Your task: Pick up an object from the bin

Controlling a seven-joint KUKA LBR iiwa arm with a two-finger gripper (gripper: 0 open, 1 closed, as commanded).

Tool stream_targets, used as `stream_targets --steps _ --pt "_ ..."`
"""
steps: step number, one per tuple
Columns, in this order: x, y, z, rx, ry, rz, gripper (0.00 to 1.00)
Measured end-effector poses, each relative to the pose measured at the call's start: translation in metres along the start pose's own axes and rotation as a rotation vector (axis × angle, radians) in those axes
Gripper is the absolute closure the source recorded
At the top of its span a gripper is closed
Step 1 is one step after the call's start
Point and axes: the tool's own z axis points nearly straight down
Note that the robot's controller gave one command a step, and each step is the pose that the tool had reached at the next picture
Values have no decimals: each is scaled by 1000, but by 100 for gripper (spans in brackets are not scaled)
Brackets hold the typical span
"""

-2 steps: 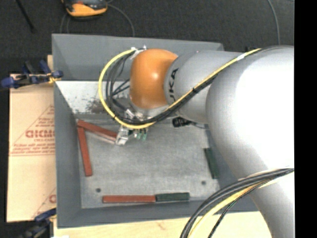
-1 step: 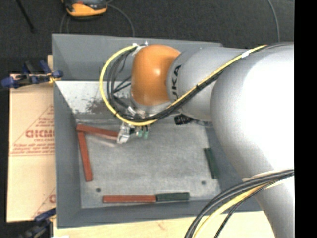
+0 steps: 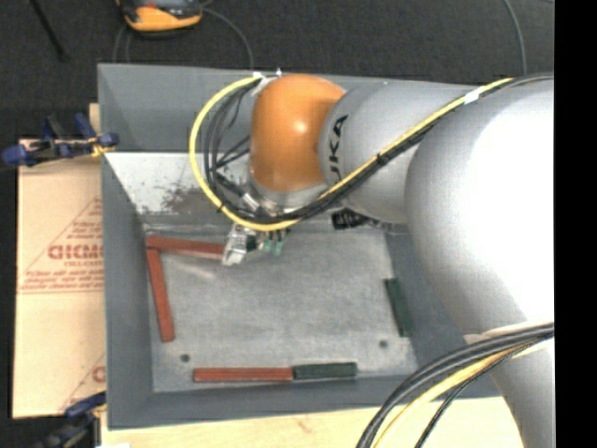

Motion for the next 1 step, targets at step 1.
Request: stream_targets --steps 1 --pt "-1 0 -19 -2 -4 0 100"
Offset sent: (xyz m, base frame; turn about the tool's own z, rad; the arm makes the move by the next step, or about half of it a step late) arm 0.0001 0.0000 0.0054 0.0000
